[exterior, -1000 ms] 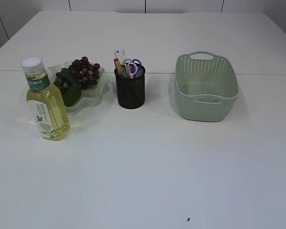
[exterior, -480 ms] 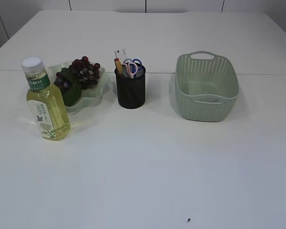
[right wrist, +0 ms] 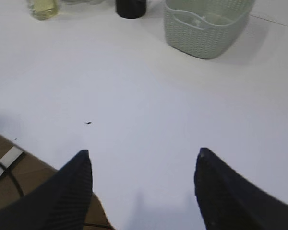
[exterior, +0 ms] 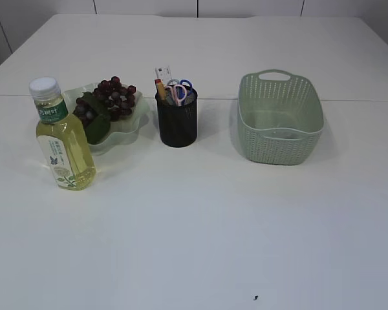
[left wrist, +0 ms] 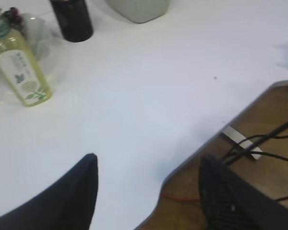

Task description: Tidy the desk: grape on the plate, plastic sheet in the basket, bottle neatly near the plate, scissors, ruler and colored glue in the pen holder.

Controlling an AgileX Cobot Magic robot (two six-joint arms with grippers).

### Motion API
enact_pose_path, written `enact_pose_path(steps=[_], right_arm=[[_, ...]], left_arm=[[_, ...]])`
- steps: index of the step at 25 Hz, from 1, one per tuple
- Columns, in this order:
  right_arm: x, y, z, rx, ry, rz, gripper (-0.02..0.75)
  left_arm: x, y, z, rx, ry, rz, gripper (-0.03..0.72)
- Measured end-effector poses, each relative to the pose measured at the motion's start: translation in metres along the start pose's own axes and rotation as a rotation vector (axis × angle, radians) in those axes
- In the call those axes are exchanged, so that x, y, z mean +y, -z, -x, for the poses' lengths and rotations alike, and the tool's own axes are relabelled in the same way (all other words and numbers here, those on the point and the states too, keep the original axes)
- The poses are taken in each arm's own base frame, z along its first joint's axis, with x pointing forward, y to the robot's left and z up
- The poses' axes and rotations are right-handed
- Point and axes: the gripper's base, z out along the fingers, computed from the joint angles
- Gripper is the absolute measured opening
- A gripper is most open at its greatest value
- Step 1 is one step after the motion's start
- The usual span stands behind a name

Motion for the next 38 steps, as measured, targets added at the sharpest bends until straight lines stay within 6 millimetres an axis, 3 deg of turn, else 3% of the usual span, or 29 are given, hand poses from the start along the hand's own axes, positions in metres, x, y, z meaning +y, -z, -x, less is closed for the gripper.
enact_pose_path(steps=[4, 9, 38], right_arm=[[0.0014, -0.0014, 0.0009, 0.011, -0.071, -0.119, 0.522], [0.0022, -0.0025, 0.0017, 0.020, -0.125, -0.210, 0.522], [0.0023, -0.0026, 0.0018, 0.020, -0.130, -0.217, 0.524]], left_arm=[[-0.0011, -0.0029, 0.0016, 0.000, 0.091, 0.163, 0.484], [-0.0015, -0.0044, 0.0025, 0.000, 0.140, 0.247, 0.484], [-0.0017, -0.0057, 0.0032, -0.002, 0.178, 0.311, 0.432]])
